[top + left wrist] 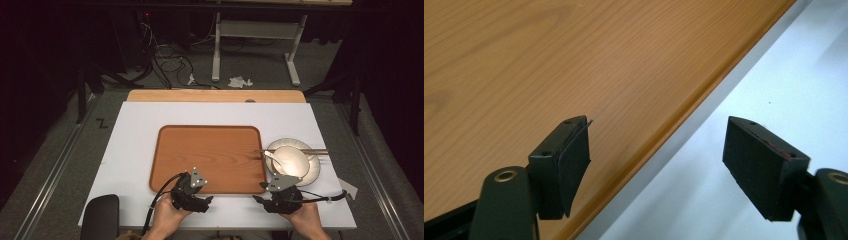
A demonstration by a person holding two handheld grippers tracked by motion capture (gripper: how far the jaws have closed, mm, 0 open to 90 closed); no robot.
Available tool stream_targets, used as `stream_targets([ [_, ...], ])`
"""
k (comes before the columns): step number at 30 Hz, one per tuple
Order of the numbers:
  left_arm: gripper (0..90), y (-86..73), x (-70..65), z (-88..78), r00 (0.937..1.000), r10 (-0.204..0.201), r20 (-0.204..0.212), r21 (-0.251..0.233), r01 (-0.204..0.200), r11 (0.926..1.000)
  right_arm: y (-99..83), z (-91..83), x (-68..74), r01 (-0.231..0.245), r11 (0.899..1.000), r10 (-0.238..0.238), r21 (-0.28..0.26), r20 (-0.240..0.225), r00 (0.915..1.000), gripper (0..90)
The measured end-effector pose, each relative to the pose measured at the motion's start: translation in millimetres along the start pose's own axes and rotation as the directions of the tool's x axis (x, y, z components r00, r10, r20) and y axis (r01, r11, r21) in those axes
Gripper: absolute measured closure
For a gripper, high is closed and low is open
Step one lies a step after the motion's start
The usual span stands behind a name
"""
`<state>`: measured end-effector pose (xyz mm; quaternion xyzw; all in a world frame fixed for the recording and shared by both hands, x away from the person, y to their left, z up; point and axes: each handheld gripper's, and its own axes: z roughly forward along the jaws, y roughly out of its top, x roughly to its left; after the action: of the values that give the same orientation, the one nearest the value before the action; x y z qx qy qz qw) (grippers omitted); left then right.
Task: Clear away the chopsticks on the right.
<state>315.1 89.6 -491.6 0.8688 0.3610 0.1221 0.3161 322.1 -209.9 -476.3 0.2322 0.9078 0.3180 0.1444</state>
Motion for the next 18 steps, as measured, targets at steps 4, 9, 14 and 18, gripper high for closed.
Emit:
stream_targets([
  [4,26.8,0.4,-0.4,-0.6,1.0,0.0,0.001,-0.004,0.0,1.0,-1.2,-0.5,0.9,0.007,1.0,-0.007,-0.009,-0.002,1.0,50.8],
  [9,26.8,0.1,-1.5,0.1,1.0,0.005,0.002,0.0,-0.005,1.0,-2.2,-1.0,1.5,0.015,1.0,-0.015,-0.003,0.0,0.9999,50.4],
  [14,26.8,0.4,-0.2,0.6,1.0,0.0,0.004,0.001,0.0,1.0,-2.1,-0.5,1.1,0.019,1.0,-0.019,-0.001,0.001,0.9998,50.0],
  [18,26.8,-0.2,-1.3,0.2,1.0,0.003,0.002,0.001,-0.003,1.0,-2.4,-3.3,1.1,0.013,1.0,-0.013,-0.008,0.007,0.9999,50.0],
])
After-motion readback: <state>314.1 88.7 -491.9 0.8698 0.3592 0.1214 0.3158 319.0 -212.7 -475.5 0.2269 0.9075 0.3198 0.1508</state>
